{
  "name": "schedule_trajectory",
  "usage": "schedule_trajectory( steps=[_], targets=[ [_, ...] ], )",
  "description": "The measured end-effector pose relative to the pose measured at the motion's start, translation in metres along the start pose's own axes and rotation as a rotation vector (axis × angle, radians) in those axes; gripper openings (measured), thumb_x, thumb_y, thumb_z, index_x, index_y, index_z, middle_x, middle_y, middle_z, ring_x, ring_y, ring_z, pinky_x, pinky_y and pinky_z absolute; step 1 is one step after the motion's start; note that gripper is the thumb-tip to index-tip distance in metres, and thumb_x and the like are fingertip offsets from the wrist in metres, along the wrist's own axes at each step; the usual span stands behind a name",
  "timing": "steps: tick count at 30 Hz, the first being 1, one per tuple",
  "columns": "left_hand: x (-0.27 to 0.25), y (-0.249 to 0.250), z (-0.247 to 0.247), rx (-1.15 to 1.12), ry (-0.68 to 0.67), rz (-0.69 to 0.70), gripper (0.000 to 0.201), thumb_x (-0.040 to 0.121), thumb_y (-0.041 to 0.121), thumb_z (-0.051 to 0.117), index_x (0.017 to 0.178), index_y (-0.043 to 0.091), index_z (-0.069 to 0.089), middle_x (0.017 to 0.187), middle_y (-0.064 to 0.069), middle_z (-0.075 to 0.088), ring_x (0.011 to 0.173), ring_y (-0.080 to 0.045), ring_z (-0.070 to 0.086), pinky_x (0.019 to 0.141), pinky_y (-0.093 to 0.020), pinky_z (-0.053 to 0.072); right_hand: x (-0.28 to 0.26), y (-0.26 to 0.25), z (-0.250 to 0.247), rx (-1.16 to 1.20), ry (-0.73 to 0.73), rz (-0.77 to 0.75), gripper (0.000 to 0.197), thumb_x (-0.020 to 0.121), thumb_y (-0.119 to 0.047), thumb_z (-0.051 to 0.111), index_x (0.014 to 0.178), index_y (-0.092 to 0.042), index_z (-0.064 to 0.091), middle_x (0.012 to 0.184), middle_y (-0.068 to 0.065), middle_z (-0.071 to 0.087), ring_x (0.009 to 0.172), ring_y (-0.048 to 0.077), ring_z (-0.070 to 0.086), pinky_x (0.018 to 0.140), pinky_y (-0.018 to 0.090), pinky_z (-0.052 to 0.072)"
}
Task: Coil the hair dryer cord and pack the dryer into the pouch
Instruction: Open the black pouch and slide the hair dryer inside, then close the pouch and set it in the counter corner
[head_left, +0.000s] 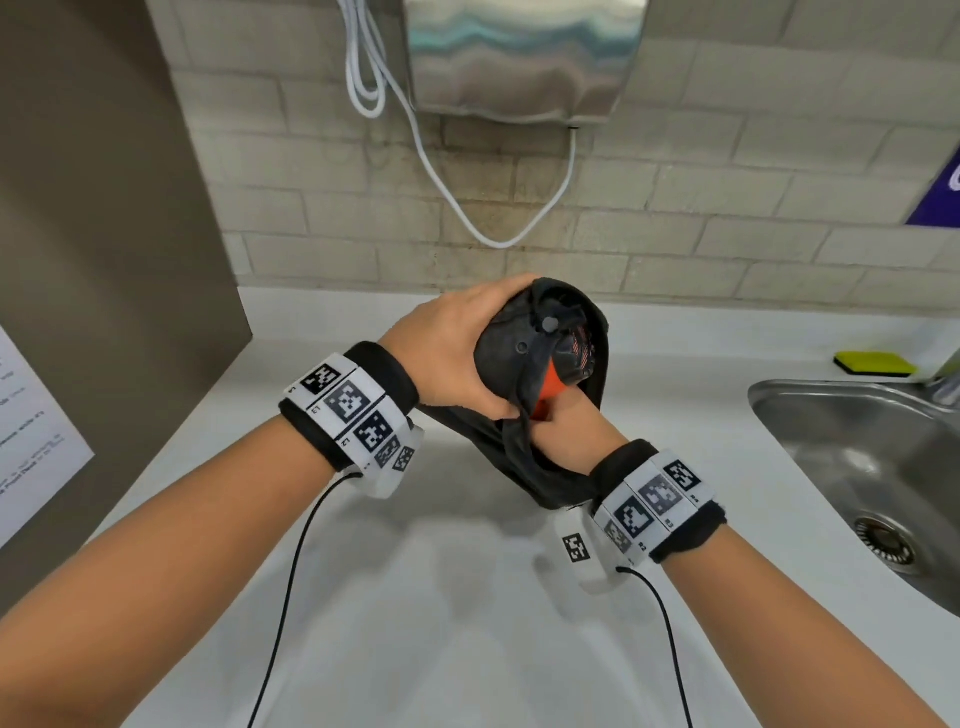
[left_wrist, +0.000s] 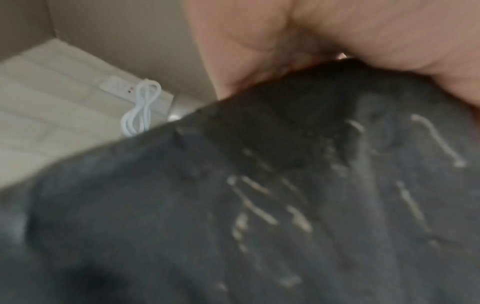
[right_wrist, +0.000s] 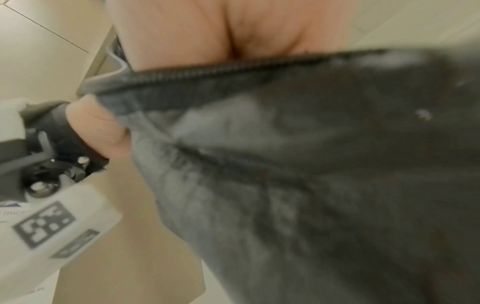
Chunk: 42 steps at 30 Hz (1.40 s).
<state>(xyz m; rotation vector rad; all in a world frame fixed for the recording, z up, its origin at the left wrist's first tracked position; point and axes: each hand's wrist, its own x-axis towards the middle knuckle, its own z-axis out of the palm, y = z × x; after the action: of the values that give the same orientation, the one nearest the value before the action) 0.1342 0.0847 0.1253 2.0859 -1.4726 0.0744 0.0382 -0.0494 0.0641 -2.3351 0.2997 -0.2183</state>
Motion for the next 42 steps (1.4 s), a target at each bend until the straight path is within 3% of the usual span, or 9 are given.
schedule_trajectory(
  steps=[2, 6, 9, 14, 20, 24, 27, 37, 42],
  targets=[
    [-0.002, 0.003, 0.002, 0.03, 0.044, -0.033, 0.106, 0.043, 0.041, 0.082, 0.137, 0.031, 0.032, 0.127, 0.008, 0.054, 0.112, -0.014, 0.054, 0.094, -0.034, 0.046, 0.002, 0.003, 0.002, 0.008, 0.015, -0.03, 0.034, 0.085, -0.011, 0.053, 0.118, -0.006, 0.051, 0.106, 0.017, 0.064, 0.101, 0.032, 0.058, 0.096, 0.042, 0.045],
    [-0.002, -0.006, 0.001, 0.061, 0.122, -0.11, 0.102, 0.048, 0.036, 0.084, 0.136, 0.03, 0.035, 0.128, 0.006, 0.054, 0.114, -0.016, 0.053, 0.092, -0.026, 0.042, 0.007, 0.018, -0.005, -0.109, -0.153, 0.069, 0.044, 0.092, -0.038, 0.043, 0.132, -0.019, 0.038, 0.117, 0.01, 0.06, 0.109, 0.028, 0.055, 0.094, 0.032, 0.039],
    [-0.004, -0.025, -0.011, 0.055, 0.205, -0.187, 0.103, 0.047, 0.033, 0.086, 0.137, 0.027, 0.035, 0.129, -0.001, 0.055, 0.117, -0.019, 0.053, 0.097, -0.029, 0.043, 0.005, 0.05, -0.015, -0.375, -0.222, 0.257, 0.053, 0.091, -0.059, 0.026, 0.134, -0.031, 0.037, 0.141, 0.004, 0.045, 0.131, 0.025, 0.039, 0.109, 0.049, 0.025],
    [-0.016, -0.059, -0.023, 0.058, 0.22, -0.304, 0.106, 0.04, 0.043, 0.082, 0.135, 0.033, 0.037, 0.128, -0.001, 0.056, 0.116, -0.021, 0.055, 0.098, -0.037, 0.045, 0.005, 0.061, -0.037, -0.81, 0.114, 0.048, 0.036, 0.092, -0.045, 0.037, 0.114, -0.019, 0.052, 0.122, 0.0, 0.057, 0.119, 0.02, 0.044, 0.094, 0.041, 0.03],
    [-0.034, -0.072, -0.004, -0.158, 0.254, -0.41, 0.088, 0.046, 0.018, 0.09, 0.122, 0.023, 0.046, 0.104, 0.007, 0.057, 0.1, -0.012, 0.055, 0.087, -0.021, 0.039, 0.014, 0.038, -0.057, -0.726, 0.451, -0.012, 0.026, 0.09, -0.033, 0.046, 0.107, -0.015, 0.052, 0.105, 0.007, 0.064, 0.106, 0.027, 0.05, 0.091, 0.041, 0.032],
    [-0.045, -0.071, 0.017, -0.219, 0.219, -0.428, 0.091, 0.046, 0.018, 0.091, 0.123, 0.021, 0.043, 0.105, 0.007, 0.057, 0.097, -0.009, 0.055, 0.085, -0.018, 0.039, 0.014, 0.041, -0.055, -0.778, 0.315, 0.099, 0.051, 0.087, -0.049, 0.047, 0.128, -0.021, 0.042, 0.115, 0.008, 0.062, 0.114, 0.03, 0.048, 0.095, 0.044, 0.031],
    [-0.052, -0.068, 0.028, -0.276, 0.202, -0.432, 0.093, 0.047, 0.017, 0.09, 0.125, 0.022, 0.04, 0.106, 0.009, 0.056, 0.096, -0.007, 0.053, 0.085, -0.018, 0.039, 0.011, 0.046, -0.052, -0.749, 0.318, 0.083, 0.033, 0.091, -0.041, 0.044, 0.111, -0.02, 0.059, 0.108, 0.008, 0.064, 0.108, 0.028, 0.048, 0.093, 0.042, 0.031],
    [-0.062, -0.073, 0.043, -0.391, 0.197, -0.421, 0.085, 0.048, 0.014, 0.09, 0.113, 0.029, 0.036, 0.102, 0.02, 0.052, 0.096, -0.004, 0.054, 0.083, -0.018, 0.042, 0.01, 0.048, -0.043, -0.251, 0.423, -0.016, 0.011, 0.088, -0.013, 0.053, 0.098, -0.009, 0.056, 0.093, 0.009, 0.06, 0.096, 0.032, 0.052, 0.088, 0.044, 0.042],
    [-0.068, -0.077, 0.041, -0.546, 0.279, -0.261, 0.067, 0.056, 0.039, 0.074, 0.115, 0.033, 0.044, 0.116, 0.008, 0.055, 0.103, 0.009, 0.054, 0.091, -0.011, 0.041, 0.005, 0.045, -0.042, -0.037, 0.361, -0.12, 0.006, 0.087, -0.003, 0.051, 0.086, -0.009, 0.051, 0.081, 0.005, 0.052, 0.079, 0.021, 0.047, 0.064, 0.022, 0.034]
  ],
)
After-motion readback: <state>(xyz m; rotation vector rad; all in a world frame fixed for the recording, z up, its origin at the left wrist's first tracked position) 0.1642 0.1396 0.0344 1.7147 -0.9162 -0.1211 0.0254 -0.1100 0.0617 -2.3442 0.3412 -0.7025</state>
